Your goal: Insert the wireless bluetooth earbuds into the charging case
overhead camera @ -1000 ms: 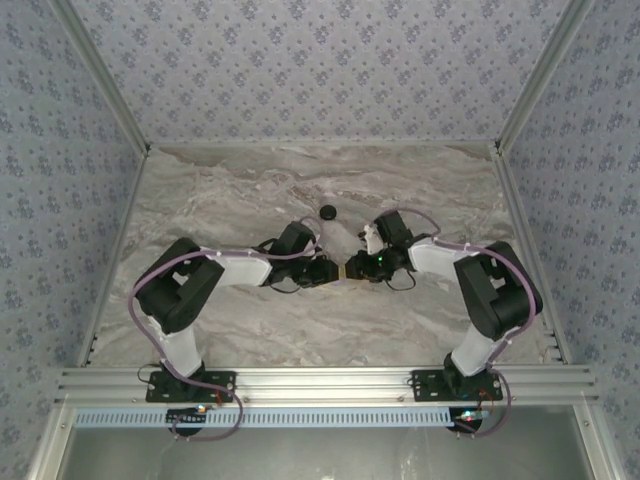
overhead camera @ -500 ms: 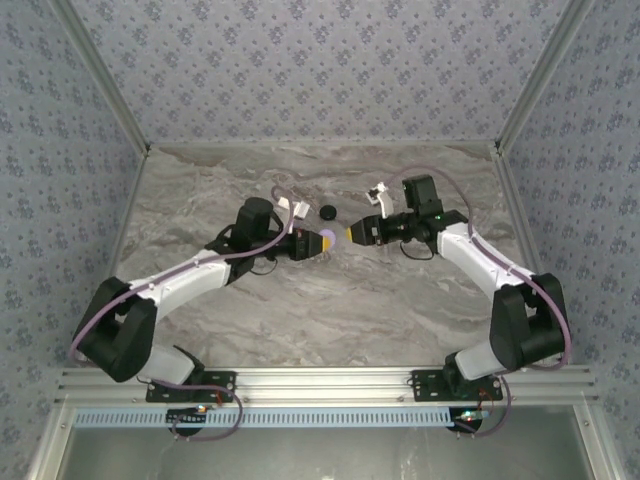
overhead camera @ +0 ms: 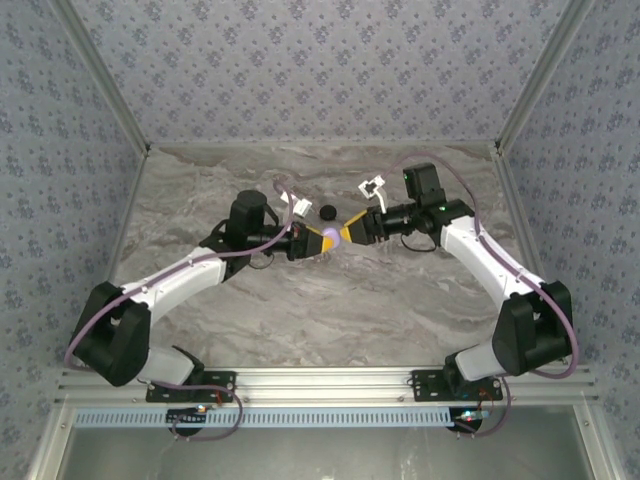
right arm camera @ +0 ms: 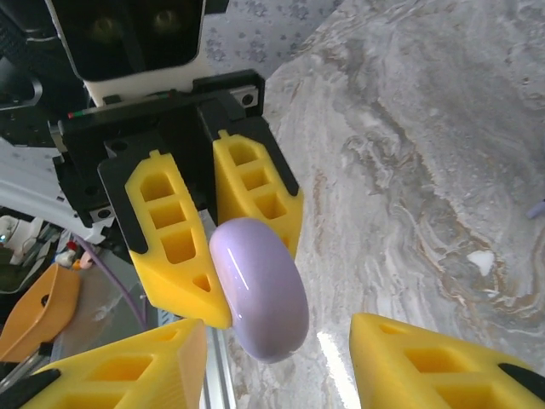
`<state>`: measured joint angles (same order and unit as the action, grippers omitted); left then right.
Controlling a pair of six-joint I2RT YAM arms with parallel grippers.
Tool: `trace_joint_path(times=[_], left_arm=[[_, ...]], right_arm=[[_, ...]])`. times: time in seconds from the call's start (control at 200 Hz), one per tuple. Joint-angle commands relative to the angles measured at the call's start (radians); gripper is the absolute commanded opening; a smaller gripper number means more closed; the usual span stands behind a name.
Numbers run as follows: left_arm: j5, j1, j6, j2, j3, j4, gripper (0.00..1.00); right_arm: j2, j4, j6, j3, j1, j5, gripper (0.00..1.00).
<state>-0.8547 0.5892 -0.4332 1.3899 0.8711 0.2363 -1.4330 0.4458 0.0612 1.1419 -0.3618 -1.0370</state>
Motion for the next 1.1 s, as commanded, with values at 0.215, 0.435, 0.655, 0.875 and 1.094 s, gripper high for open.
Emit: trace_joint_path(times=[0.215,0.435,0.655,0.875,1.094], left_arm=[[-0.055,-0.001,0.036,-0.052,0.032,0.019,0.15],[-0.065,0.005,0.042,-0.049,0.034,0.018,0.15],[-0.057,0.008,0.039,-0.050,0.032,0.019,0.17],[-0.040,0.008,0.024,-0.052,0.027,0.039,0.29],[-0.031,0.010,0.014,-0.052,0.024,0.053,0.38]], right_arm=[[0.004,0.065,0.059,0.042,-0.040,-0.046,0.39],[0.002,0.059,0.057,0.070,-0.049,-0.061,0.30],[0.017,0.020,0.026,0.069,-0.047,-0.069,0.19],[0.034,-0.008,-0.002,0.059,-0.047,-0.060,0.18],[0.036,-0.020,-0.016,0.059,-0.048,-0.051,0.18]])
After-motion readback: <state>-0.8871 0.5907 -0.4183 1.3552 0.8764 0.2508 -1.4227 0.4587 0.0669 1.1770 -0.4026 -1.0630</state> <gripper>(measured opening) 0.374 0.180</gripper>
